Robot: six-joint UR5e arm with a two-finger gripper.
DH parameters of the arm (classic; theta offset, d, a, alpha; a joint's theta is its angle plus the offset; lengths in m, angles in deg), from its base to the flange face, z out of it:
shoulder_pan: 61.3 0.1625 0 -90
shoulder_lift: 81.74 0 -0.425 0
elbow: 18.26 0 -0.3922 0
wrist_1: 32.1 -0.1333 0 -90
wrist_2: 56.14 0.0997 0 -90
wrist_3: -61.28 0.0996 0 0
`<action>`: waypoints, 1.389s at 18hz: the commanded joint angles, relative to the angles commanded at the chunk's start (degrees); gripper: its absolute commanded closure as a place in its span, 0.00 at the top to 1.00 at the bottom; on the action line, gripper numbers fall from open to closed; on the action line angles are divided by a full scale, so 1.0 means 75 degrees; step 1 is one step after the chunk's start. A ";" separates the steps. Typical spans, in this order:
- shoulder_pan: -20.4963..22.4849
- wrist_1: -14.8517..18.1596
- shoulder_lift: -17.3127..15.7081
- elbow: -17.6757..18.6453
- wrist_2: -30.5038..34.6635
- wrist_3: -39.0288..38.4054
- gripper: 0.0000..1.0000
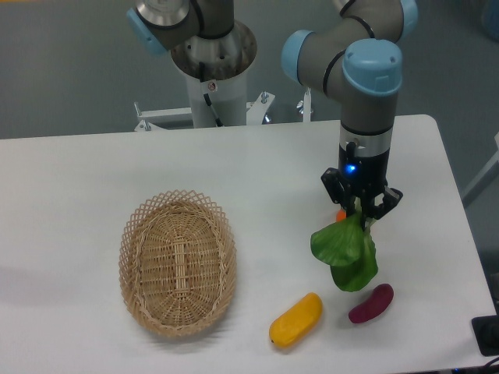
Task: Place the green vegetable on the table
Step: 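Carry the held green bok choy toward the table beside the orange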
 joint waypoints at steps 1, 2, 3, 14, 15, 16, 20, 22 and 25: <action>-0.0012 0.0000 0.0000 0.0000 0.0012 0.0000 0.32; -0.0012 0.0000 0.0000 0.0012 0.0012 0.0000 0.32; -0.0012 0.0000 0.0000 0.0023 0.0000 0.0000 0.32; 0.0141 0.0000 -0.0351 0.1100 0.0094 0.0878 0.32; 0.0117 -0.0046 -0.0375 0.1276 0.0094 0.1007 0.32; 0.0082 -0.0070 -0.0445 0.1451 0.0082 0.1077 0.32; 0.0012 -0.0141 -0.0457 0.1945 0.0082 0.0950 0.33; -0.0210 -0.0199 -0.0317 0.1992 0.0082 0.0658 0.33; -0.0386 -0.0631 -0.0001 0.1980 0.0082 0.0201 0.33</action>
